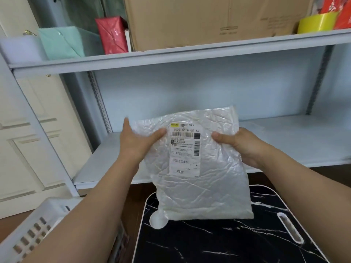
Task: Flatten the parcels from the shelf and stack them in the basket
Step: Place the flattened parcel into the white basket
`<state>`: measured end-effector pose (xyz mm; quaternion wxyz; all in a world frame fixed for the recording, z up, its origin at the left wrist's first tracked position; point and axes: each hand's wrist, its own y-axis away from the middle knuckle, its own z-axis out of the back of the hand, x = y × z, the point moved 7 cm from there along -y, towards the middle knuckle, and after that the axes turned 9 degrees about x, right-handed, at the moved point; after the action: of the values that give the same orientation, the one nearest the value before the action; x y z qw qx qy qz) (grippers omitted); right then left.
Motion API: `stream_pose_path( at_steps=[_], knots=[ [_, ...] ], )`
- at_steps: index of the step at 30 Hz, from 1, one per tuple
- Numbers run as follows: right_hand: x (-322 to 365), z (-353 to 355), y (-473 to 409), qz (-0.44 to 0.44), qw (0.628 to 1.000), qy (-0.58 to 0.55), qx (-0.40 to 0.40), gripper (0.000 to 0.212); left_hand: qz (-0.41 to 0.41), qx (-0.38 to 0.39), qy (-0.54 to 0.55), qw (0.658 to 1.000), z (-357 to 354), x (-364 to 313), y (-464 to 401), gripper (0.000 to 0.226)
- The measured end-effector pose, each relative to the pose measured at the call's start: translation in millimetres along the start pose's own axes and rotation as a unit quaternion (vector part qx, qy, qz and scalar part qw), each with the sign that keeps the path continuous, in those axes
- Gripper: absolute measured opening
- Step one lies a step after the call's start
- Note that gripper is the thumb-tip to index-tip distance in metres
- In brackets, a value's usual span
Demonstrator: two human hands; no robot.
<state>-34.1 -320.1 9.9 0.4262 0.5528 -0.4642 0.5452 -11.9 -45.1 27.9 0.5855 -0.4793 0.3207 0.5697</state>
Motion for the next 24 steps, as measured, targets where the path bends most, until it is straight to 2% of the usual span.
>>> stream_pose_path(
  at_steps=[1,2,3,5,6,8,10,12,13,15,16,17,18,19,20,23,24],
  knots=[
    [-3,5,0,-0.012,1.0,-0.016,-0.002,0.037,0.056,0.047,0.079,0.994,-5,24,4,0.152],
    [-10,11,-2,-0.029,0.999,-0.027,-0.015,0.049,0.101,0.095,0.13,0.982,-13,44,12,0.148],
    [-16,13,-2,-0.044,0.998,-0.035,-0.032,0.065,0.138,0.142,0.156,0.968,-22,61,23,0.134],
    [-42,24,-4,-0.068,0.992,-0.056,-0.086,0.101,0.183,0.243,0.146,0.941,-42,85,46,0.087],
    [-56,28,-4,-0.08,0.989,-0.065,-0.109,0.105,0.195,0.274,0.136,0.932,-50,93,55,0.064],
    [-82,28,3,-0.117,0.982,-0.086,-0.121,0.082,0.218,0.252,0.169,0.927,-56,112,63,0.043],
    [-111,16,15,-0.209,0.976,-0.049,-0.046,0.057,0.223,0.178,0.211,0.935,-49,124,58,0.031],
    [-134,0,22,-0.274,0.96,-0.018,0.044,0.047,0.226,0.102,0.164,0.955,-39,132,53,0.018],
    [-139,-2,23,-0.29,0.956,0.014,0.051,0.042,0.219,0.08,0.09,0.968,-37,134,50,0.02],
    [-144,1,13,-0.292,0.95,0.108,0.01,0.028,0.207,0.08,-0.091,0.971,-35,118,50,0.035],
    [-144,2,10,-0.29,0.942,0.166,-0.019,0.03,0.183,0.077,-0.118,0.973,-36,106,50,0.038],
    [-142,4,7,-0.284,0.933,0.216,-0.05,0.035,0.156,0.096,-0.084,0.979,-41,94,50,0.039],
    [-146,5,5,-0.279,0.935,0.209,-0.069,0.039,0.116,0.145,-0.043,0.982,-50,82,50,0.038],
    [-151,5,6,-0.284,0.943,0.157,-0.076,0.04,0.109,0.186,0.003,0.976,-57,76,51,0.035],
    [-158,4,8,-0.294,0.947,0.105,-0.078,0.039,0.117,0.193,0.041,0.973,-59,77,49,0.033],
    [-167,5,16,-0.301,0.949,0.059,-0.074,0.033,0.156,0.182,-0.123,0.963,-45,99,47,0.034],
    [-168,7,19,-0.295,0.951,0.049,-0.075,0.029,0.159,0.188,-0.13,0.96,-44,107,48,0.035]
  ],
)
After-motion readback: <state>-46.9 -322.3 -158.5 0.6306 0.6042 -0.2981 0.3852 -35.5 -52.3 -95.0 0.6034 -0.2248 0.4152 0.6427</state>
